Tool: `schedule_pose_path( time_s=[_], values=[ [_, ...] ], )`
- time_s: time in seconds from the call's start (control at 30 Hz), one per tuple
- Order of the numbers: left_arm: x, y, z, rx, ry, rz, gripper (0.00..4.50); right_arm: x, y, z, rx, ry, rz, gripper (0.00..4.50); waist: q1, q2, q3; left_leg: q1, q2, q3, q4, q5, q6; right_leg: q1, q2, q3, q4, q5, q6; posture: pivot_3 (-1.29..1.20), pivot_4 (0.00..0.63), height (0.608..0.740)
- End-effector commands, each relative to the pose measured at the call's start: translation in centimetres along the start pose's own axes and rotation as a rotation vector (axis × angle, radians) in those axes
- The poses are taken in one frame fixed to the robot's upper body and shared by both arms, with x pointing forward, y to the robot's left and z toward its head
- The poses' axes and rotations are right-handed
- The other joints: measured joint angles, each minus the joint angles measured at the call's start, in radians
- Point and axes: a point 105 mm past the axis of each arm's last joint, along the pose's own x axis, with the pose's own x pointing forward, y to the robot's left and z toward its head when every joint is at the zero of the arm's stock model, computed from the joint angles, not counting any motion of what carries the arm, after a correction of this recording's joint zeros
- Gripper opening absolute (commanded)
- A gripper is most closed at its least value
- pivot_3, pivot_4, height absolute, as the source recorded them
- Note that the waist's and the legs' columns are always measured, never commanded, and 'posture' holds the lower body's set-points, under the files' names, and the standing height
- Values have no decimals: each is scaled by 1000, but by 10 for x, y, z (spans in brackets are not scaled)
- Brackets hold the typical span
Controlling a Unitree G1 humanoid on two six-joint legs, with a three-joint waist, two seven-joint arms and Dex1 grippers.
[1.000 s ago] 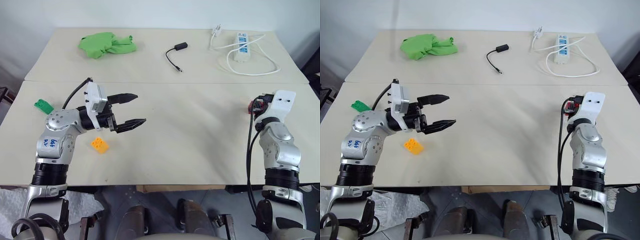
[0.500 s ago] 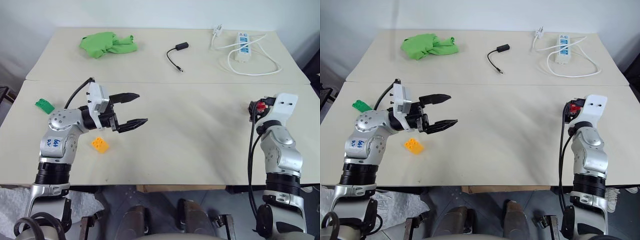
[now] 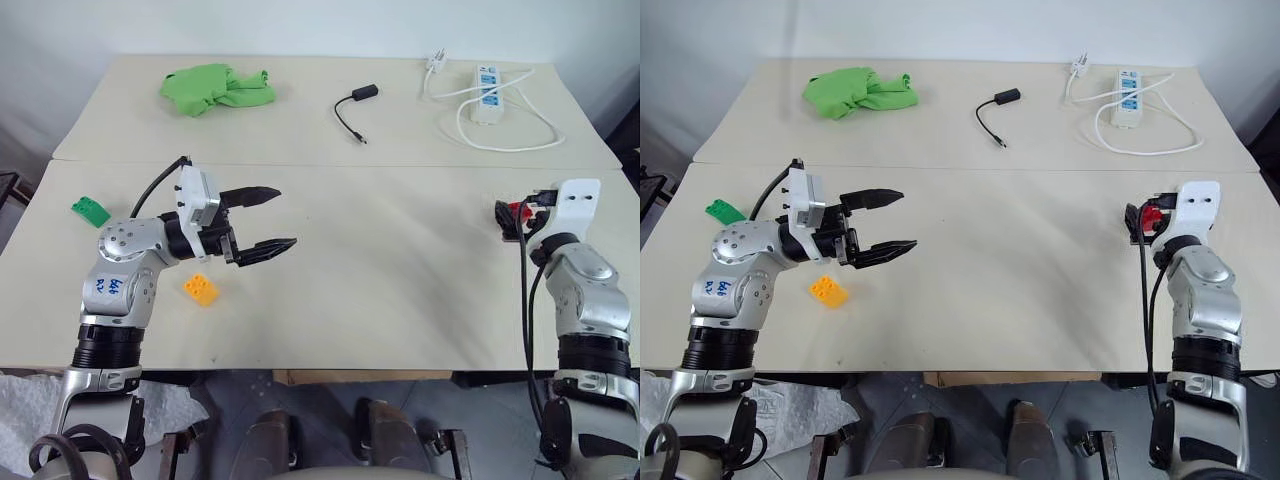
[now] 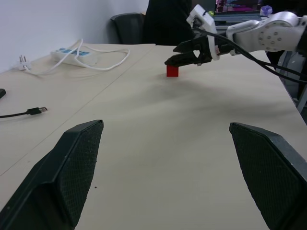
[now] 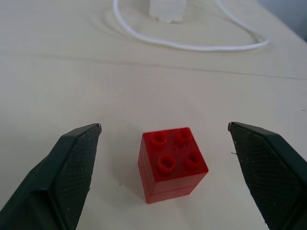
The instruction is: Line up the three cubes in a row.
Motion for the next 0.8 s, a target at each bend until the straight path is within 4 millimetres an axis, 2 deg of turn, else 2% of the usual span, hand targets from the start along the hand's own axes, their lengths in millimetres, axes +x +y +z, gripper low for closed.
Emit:
schedule_pose_path(
  time_s=[0.03, 0.3, 0.43, 0.63, 0.73, 0.8],
  values=[
    [1, 2, 11, 34, -17, -10, 4500, 4, -7, 7, -86, -1, 39, 4454, -1, 0, 0, 0, 0, 0, 0, 0, 0, 0, 0, 0, 0, 0, 0, 0, 150, 740],
    [2, 3, 13, 41, -20, -9, 4500, 12, -16, 2, -63, 35, 62, 4454, -1, 0, 0, 0, 0, 0, 0, 0, 0, 0, 0, 0, 0, 0, 0, 0, 150, 740],
    [1, 2, 13, 41, -19, -4, 4500, 12, -15, -2, -25, 36, 87, 3622, 0, 0, 0, 0, 0, 0, 0, 0, 0, 0, 0, 0, 0, 0, 0, 0, 150, 740],
    [0, 2, 12, 38, -15, -4, 4500, 9, -10, 0, -21, 14, 134, 1499, 0, 0, 0, 0, 0, 0, 0, 0, 0, 0, 0, 0, 0, 0, 0, 0, 150, 740],
    [-1, 3, 11, 39, -13, -3, 4500, 7, 8, 18, -48, -56, 261, 1508, 0, 0, 0, 0, 0, 0, 0, 0, 0, 0, 0, 0, 0, 0, 0, 0, 150, 740],
    [-5, 3, 12, 67, -21, 2, 4500, 0, 37, 38, -110, -149, 468, 1508, -1, 1, 0, 0, 0, 0, 0, 0, 0, 0, 0, 0, -1, 0, 0, 0, 150, 740]
  ],
)
